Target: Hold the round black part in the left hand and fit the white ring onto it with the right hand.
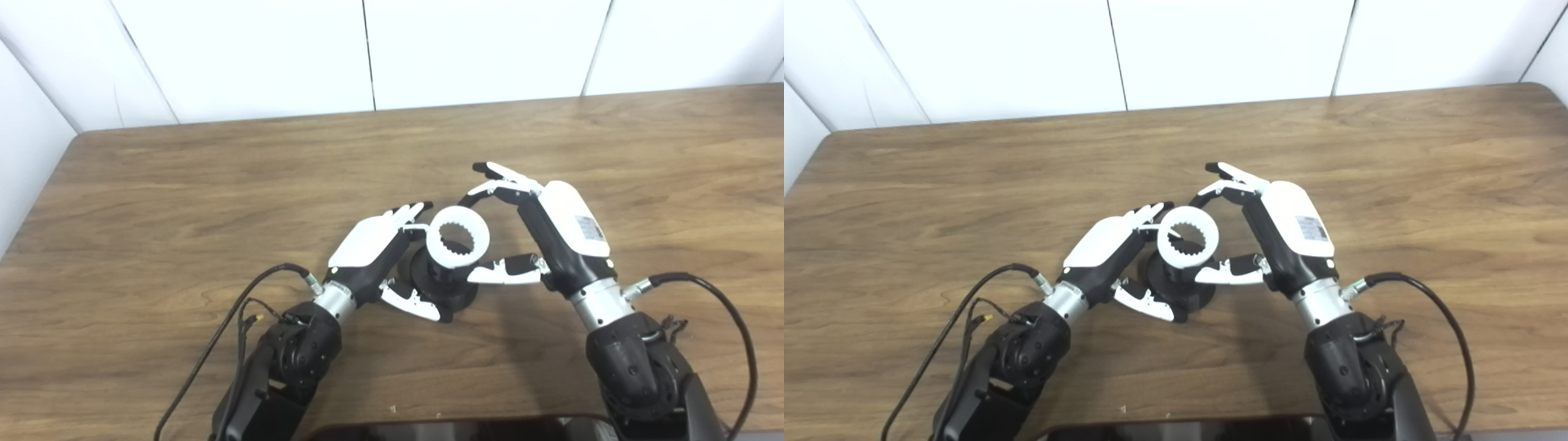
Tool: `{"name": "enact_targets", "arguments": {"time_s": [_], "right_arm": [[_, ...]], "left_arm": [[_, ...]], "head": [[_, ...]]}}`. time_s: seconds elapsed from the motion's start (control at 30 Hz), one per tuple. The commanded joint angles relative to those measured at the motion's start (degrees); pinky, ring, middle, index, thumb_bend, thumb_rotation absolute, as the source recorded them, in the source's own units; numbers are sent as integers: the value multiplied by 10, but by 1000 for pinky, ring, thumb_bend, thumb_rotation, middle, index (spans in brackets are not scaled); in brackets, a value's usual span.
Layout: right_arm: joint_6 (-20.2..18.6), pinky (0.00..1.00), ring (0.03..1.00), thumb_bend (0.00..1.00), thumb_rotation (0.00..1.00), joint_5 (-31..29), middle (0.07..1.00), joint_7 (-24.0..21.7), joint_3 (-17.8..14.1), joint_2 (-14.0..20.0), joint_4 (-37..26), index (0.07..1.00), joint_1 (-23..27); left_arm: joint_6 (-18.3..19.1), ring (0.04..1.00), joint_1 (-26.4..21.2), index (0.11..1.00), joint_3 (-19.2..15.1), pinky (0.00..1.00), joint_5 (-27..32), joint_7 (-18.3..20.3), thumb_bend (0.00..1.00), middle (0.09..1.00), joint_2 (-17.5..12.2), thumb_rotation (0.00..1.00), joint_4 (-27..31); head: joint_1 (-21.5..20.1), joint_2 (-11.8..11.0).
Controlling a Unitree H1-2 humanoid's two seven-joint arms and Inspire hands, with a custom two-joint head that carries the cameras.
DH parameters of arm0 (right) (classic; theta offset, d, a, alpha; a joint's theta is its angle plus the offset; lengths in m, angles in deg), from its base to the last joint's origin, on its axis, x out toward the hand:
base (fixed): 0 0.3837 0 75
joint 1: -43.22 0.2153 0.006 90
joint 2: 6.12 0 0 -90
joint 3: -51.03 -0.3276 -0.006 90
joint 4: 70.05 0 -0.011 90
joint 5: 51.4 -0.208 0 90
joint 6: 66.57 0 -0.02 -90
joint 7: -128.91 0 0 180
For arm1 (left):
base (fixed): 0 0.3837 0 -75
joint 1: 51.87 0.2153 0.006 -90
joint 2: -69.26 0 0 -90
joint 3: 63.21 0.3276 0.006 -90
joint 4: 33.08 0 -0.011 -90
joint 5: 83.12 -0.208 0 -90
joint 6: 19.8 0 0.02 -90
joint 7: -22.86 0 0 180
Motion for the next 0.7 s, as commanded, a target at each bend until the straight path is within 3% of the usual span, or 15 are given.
{"name": "enact_targets", "arguments": {"time_s": [0.0,0.67], "right_arm": [[7,843,857,744,246,5,877,3,1,-7,-4,615,20],[16,856,853,757,265,17,871,6,11,-7,37,624,8]], "left_arm": [[2,1000,-21,600,-1,1000,-8,-2,941,1000,0,381,16],[11,1000,-21,604,-3,1000,-9,7,940,1000,-1,382,28]], "head": [[1,1],[4,8]]}}
